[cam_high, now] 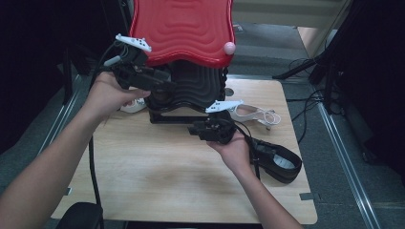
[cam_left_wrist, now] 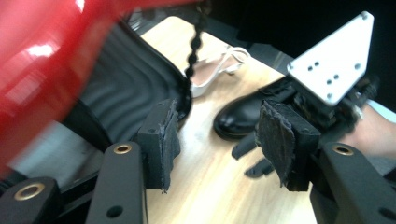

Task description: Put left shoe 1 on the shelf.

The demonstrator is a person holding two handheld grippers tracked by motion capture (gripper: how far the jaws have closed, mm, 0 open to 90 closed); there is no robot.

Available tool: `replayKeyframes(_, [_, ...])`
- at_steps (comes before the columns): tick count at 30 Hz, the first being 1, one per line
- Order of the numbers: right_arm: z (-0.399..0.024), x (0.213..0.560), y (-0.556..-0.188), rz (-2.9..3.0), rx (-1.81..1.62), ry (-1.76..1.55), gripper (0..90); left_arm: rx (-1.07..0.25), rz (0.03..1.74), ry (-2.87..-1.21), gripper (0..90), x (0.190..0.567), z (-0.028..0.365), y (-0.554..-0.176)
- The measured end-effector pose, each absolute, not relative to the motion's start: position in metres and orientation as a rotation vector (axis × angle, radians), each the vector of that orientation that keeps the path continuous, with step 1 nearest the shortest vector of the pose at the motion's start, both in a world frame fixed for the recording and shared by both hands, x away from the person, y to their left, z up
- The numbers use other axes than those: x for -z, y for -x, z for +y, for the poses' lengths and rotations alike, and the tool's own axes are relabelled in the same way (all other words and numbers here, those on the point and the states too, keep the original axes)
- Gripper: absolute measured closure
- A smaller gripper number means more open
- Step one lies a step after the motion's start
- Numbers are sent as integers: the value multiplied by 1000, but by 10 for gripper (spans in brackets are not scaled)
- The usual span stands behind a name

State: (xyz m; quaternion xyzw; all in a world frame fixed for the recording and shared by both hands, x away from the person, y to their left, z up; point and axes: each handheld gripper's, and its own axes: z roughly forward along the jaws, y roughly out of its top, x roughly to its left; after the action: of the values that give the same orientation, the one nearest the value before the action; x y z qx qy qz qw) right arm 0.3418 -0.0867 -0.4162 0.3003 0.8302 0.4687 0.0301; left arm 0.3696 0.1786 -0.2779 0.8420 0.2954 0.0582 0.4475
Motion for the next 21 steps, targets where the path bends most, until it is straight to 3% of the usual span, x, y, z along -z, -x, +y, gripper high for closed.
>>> replayKeyframes(21, [-158,443,-307,2551,-1421,-1022,596,6,825,-2067,442,381,176,-350])
